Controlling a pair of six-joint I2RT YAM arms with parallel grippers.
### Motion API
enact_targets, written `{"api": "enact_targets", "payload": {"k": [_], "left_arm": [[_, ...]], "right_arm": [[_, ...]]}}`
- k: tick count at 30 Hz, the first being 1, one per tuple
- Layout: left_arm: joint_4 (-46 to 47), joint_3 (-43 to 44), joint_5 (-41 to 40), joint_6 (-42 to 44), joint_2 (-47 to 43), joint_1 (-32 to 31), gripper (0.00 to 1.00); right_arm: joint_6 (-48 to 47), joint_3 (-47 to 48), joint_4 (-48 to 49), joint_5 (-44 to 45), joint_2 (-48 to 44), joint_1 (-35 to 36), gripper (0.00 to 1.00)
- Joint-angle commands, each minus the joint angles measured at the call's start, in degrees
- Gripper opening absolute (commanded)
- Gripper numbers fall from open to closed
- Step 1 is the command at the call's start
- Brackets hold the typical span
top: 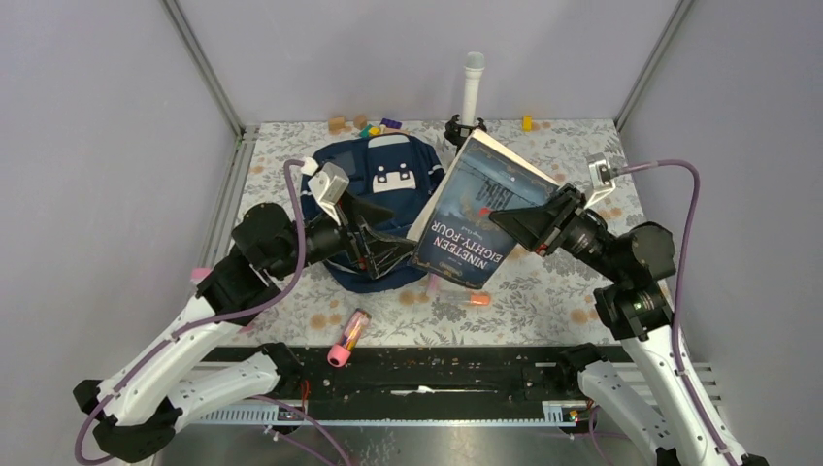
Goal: Pack the student bag
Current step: Pick up the book from the center of the board.
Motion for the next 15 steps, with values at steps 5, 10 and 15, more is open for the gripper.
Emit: {"api": "enact_targets", "payload": {"k": [5, 10, 15], "left_arm": [[-17.5, 6.7, -7.1, 15.8, -2.1, 1.9, 0.99], [-22.2, 6.1, -6.9, 21.5, 2.5, 4.8, 0.99], [-20.5, 0.5, -21.6, 27.0, 6.8, 4.6, 0.99]], "right_arm": [[-11.4, -3.0, -15.9, 19.9, -3.2, 0.1, 0.0], [-12.9, -4.2, -20.9, 24.1, -4.0, 0.1, 0.0], [-14.1, -5.5, -23.4, 25.3, -5.9, 0.1, 0.0]]}}
